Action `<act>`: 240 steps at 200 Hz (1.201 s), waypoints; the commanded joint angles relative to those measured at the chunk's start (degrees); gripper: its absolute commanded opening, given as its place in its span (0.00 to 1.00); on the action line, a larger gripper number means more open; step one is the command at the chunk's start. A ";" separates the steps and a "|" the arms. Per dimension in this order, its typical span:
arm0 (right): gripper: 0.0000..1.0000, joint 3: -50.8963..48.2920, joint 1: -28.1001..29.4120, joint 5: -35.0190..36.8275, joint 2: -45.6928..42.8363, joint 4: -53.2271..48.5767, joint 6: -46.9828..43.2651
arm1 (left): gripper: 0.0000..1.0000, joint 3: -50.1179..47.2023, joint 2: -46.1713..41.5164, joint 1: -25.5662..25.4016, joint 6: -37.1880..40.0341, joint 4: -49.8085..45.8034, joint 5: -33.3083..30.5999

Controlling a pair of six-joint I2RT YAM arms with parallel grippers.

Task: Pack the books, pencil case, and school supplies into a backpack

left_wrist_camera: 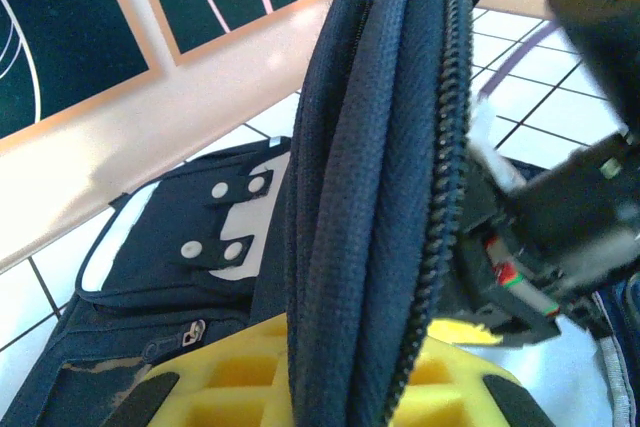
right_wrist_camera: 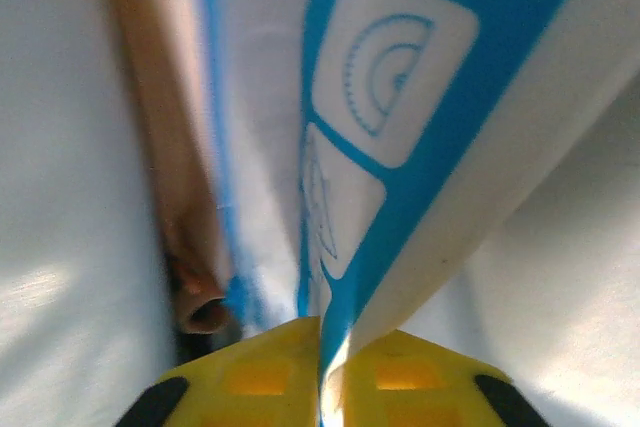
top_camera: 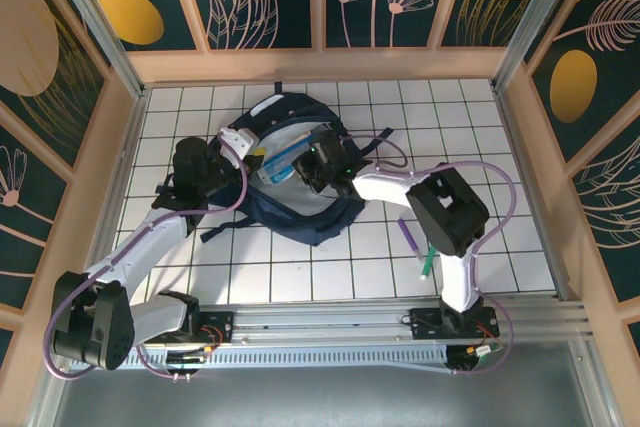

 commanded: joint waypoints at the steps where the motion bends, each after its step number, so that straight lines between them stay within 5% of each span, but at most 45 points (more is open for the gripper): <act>1: 0.23 1.40 -0.43 -2.76 0.60 -4.11 1.88 | 0.00 0.88 -2.16 -0.22 -1.69 3.96 2.53; 29: 0.46 -0.72 -2.75 -3.30 -2.47 -9.90 -2.75 | 0.00 0.32 -1.96 -0.24 -2.95 5.36 3.15; 67: 0.56 -2.45 -6.01 -7.66 -10.28 -18.07 -15.45 | 0.05 -1.05 -3.39 -0.29 -0.21 2.49 4.73; 109: 0.56 -9.10 -9.06 -7.91 -24.27 -24.04 -29.01 | 0.38 -0.13 -6.60 -0.68 6.51 -10.73 10.94; 154: 0.54 -11.97 -10.71 -2.74 -38.19 -26.91 -49.72 | 0.68 1.24 -15.05 -0.63 -5.63 -19.47 -0.26; 191: 0.55 -6.12 -8.67 -5.99 -37.04 -29.75 -60.77 | 0.70 4.78 -17.87 -0.56 -25.62 -34.68 -21.68; 212: 0.58 -0.65 -7.27 -6.79 -33.11 -31.79 -67.45 | 0.80 4.24 -14.56 0.16 -37.14 -40.96 -19.54; 240: 0.60 6.92 -1.93 -2.25 -24.82 -32.99 -69.88 | 0.76 4.07 -3.91 4.99 -44.96 -41.60 -6.88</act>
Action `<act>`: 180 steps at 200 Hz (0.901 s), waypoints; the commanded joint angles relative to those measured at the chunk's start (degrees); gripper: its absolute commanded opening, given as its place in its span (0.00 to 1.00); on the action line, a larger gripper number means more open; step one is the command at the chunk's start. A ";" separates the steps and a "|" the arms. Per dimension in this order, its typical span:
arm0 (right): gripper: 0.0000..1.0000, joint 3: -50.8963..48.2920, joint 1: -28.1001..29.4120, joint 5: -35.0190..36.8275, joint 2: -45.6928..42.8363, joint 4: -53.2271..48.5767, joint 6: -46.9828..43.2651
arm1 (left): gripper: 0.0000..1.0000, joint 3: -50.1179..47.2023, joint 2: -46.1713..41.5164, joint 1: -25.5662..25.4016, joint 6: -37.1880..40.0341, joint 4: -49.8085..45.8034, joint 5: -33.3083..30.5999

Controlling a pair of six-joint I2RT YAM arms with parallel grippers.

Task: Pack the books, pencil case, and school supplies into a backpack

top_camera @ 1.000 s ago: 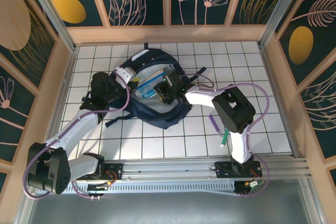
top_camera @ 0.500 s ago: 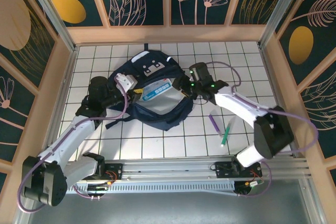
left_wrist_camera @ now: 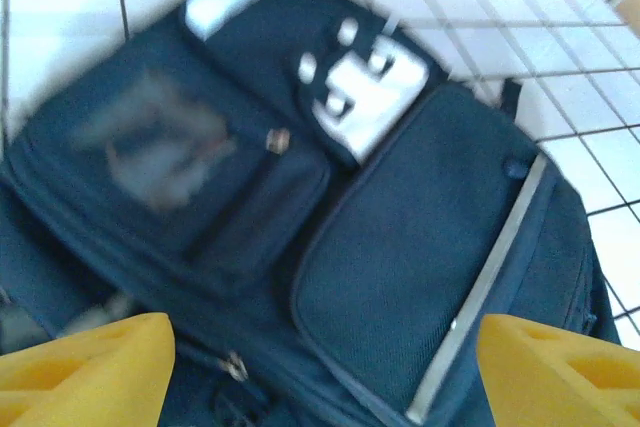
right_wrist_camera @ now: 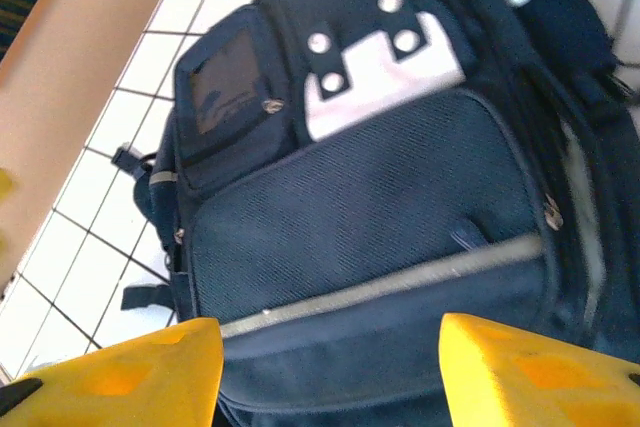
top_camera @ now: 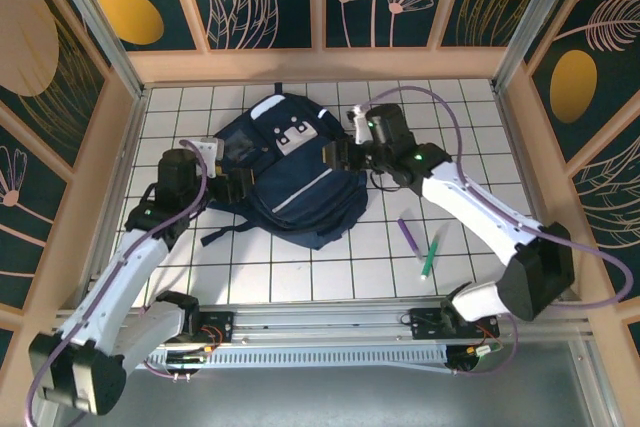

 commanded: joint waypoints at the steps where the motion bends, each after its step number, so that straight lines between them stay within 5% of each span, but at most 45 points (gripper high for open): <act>1: 0.60 6.12 4.46 2.91 6.06 -2.32 -6.78 | 0.76 0.01 7.98 3.60 -13.53 -6.71 6.35; 21: 0.60 5.60 8.75 4.78 9.26 2.54 -3.49 | 0.72 1.84 13.70 6.17 -17.34 -4.36 7.03; 60: 0.60 6.37 14.85 5.21 16.63 6.19 0.32 | 0.78 7.19 22.52 6.76 -20.30 -5.96 -3.65; 82: 0.64 7.49 19.05 15.28 20.47 5.43 0.16 | 0.78 9.67 27.73 6.78 -19.82 -4.49 -3.62; 94: 0.78 8.83 21.30 22.30 22.86 3.86 0.44 | 0.75 10.73 29.61 6.72 -20.40 -3.69 -5.25; 98: 0.97 9.46 21.87 24.34 23.66 3.19 0.91 | 0.74 10.87 30.07 6.73 -20.64 -3.36 -5.92; 108: 0.99 11.43 23.18 28.51 25.90 1.13 2.91 | 0.72 10.91 31.03 6.76 -21.33 -2.55 -7.32; 132: 0.98 14.33 25.54 35.98 30.74 -2.20 5.76 | 0.57 9.64 33.25 6.77 -22.99 -0.94 -8.56; 144: 0.94 14.23 25.97 41.17 32.09 -3.70 6.65 | 0.39 8.40 34.13 6.70 -22.88 0.49 -6.33; 157: 0.91 12.89 25.49 46.27 32.18 -4.76 7.17 | 0.34 7.35 34.77 6.73 -23.01 1.15 -4.00; 180: 0.91 9.67 21.99 48.32 30.41 -4.90 6.04 | 0.17 5.57 34.35 6.68 -22.02 1.04 -3.82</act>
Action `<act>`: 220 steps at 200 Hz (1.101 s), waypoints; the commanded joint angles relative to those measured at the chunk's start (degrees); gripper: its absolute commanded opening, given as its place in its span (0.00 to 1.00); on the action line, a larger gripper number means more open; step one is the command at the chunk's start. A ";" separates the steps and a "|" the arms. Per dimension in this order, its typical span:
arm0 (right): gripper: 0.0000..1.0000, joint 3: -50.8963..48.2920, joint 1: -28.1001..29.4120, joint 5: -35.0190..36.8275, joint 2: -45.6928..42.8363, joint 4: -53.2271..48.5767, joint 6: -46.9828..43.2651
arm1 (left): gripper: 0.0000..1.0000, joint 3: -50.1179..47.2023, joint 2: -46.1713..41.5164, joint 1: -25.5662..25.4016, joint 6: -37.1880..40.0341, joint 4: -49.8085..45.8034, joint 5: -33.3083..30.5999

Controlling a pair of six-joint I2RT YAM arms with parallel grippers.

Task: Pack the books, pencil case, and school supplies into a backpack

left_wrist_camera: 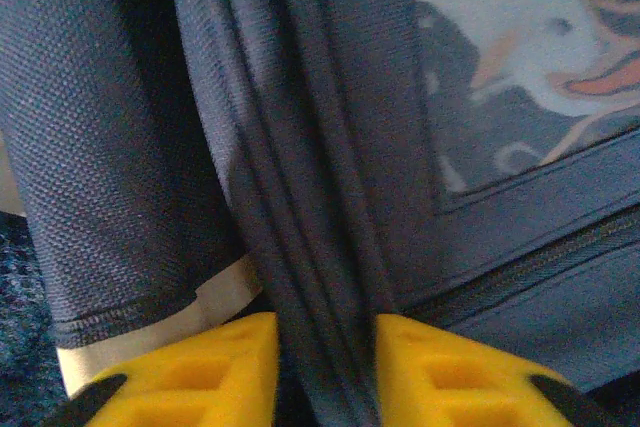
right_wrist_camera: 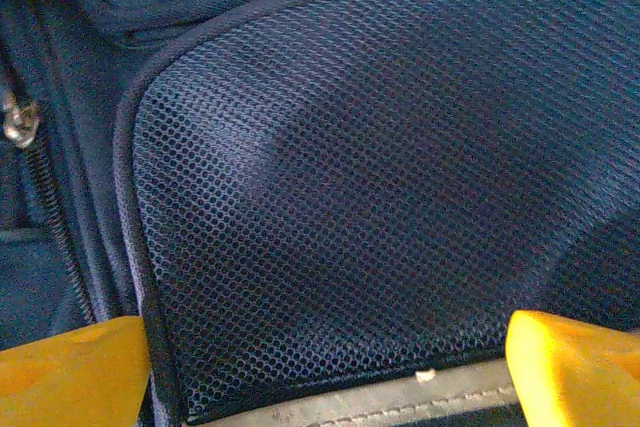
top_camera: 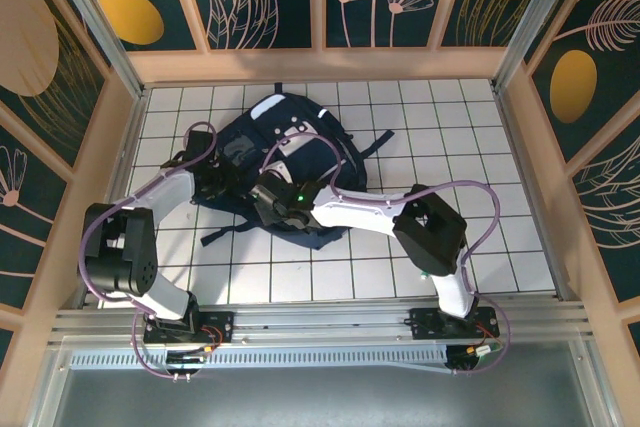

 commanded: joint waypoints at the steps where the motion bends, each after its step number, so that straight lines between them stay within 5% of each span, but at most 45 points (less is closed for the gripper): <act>1: 0.91 -2.54 -4.21 11.48 -1.29 -3.83 0.96 | 0.15 -2.32 0.54 0.26 0.12 -0.86 -0.46; 17: 0.92 -4.20 -6.67 13.86 -2.70 -2.85 -1.14 | 0.00 -3.10 -1.36 0.26 0.46 -2.44 -1.99; 94: 0.96 1.36 -17.38 4.02 -4.74 4.94 -8.53 | 0.00 -8.70 -15.74 -9.66 -8.18 -4.32 8.11; 103: 0.96 2.12 -17.51 2.88 -5.77 3.78 -6.43 | 0.12 -7.55 -16.86 -9.62 -6.17 -4.50 8.98; 117: 0.96 2.25 -18.21 -0.52 -7.77 1.27 -1.46 | 0.27 -3.41 -17.79 -9.59 2.29 -4.95 9.13; 142: 0.92 -0.23 -20.82 -13.36 -11.07 -0.18 6.95 | 0.31 3.43 -17.18 -9.61 24.83 -3.26 3.91; 182: 0.63 -7.94 -24.55 -26.58 -16.81 4.05 15.69 | 0.44 2.87 -11.26 -9.63 76.68 2.87 11.18; 220: 0.65 -10.76 -25.42 -25.11 -20.48 1.02 14.46 | 0.43 6.13 -1.82 -9.61 89.96 8.31 11.40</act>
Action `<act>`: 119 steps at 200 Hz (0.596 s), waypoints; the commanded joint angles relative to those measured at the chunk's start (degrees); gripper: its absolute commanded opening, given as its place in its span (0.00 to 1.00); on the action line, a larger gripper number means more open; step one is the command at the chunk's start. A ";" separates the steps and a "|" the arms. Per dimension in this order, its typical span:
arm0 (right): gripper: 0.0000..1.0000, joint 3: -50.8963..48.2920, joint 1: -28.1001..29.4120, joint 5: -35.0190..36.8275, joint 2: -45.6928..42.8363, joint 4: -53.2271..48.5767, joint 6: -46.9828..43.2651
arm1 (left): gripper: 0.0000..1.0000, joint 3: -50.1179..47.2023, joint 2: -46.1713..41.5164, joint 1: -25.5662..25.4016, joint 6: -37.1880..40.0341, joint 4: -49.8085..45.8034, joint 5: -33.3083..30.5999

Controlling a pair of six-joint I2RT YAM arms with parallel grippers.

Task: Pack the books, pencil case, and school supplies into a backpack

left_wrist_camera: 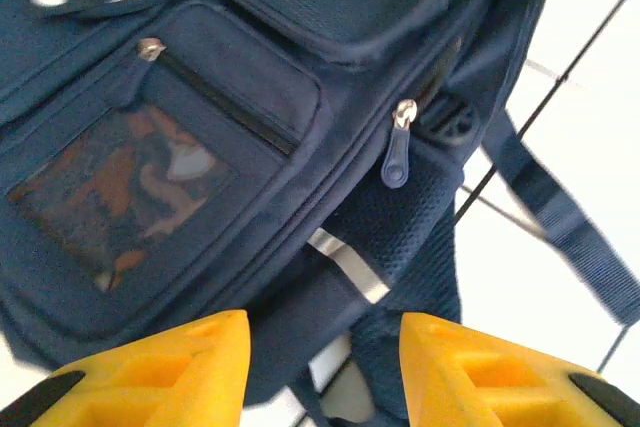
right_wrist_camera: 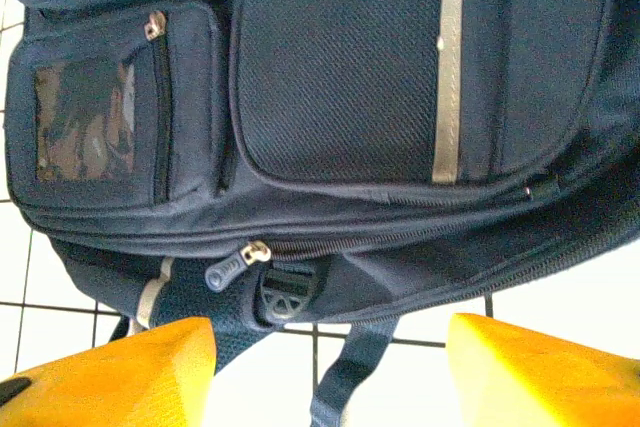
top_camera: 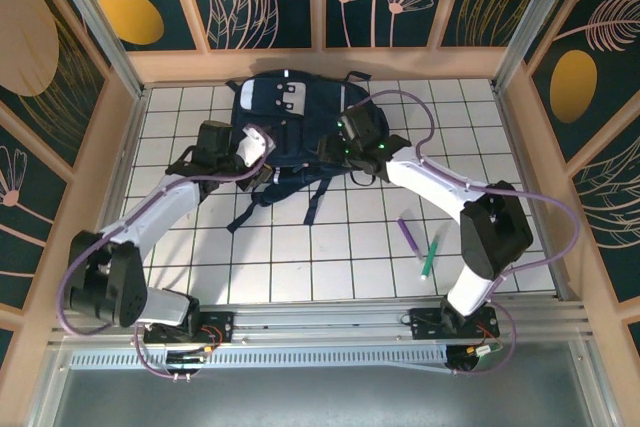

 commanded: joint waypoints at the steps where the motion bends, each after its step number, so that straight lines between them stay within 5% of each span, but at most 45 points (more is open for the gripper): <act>1: 0.65 -1.90 -0.16 -2.25 -3.55 -1.91 1.82 | 0.43 3.32 5.46 0.13 19.79 3.40 2.24; 86: 0.70 -9.92 -1.08 -4.26 -8.19 -0.76 2.77 | 0.50 4.95 20.02 -3.87 28.44 15.08 -22.88; 119: 0.69 -10.84 -1.07 -7.20 -7.45 0.49 3.75 | 0.48 8.84 24.95 -4.39 24.95 11.70 -25.93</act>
